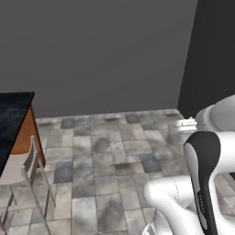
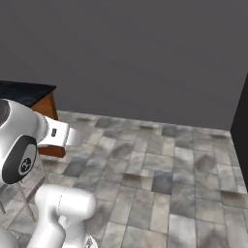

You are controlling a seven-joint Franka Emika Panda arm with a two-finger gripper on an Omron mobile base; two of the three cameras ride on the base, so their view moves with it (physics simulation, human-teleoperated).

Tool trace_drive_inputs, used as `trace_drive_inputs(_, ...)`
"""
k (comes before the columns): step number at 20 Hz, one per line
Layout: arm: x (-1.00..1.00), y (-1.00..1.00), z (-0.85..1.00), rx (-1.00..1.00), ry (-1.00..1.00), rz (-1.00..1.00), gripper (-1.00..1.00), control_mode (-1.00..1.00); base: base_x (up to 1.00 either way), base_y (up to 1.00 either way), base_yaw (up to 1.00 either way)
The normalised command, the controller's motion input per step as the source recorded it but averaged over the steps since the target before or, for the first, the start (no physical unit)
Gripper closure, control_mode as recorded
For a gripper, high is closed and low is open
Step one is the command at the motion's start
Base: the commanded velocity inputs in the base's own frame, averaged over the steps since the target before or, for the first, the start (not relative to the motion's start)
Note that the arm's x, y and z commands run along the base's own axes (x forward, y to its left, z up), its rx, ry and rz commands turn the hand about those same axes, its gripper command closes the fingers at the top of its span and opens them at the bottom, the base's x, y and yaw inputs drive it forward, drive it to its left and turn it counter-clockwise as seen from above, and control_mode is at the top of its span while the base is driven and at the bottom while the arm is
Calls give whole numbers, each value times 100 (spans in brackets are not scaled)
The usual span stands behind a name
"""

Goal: Take the lemon wedge from the fridge and place it on the plate with fish on the dining counter.

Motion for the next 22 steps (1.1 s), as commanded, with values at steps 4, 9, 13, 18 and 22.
trace_drive_inputs(4,0,0,0,0,0,0,100,100,100,-24,0)
trace_drive_inputs(9,0,0,0,0,0,0,100,100,100,-25,1)
trace_drive_inputs(13,0,0,0,0,0,0,100,100,100,-25,11)
trace_drive_inputs(18,0,0,0,0,0,0,100,100,100,-8,30)
trace_drive_inputs(22,0,0,0,0,0,0,100,100,100,-6,42)
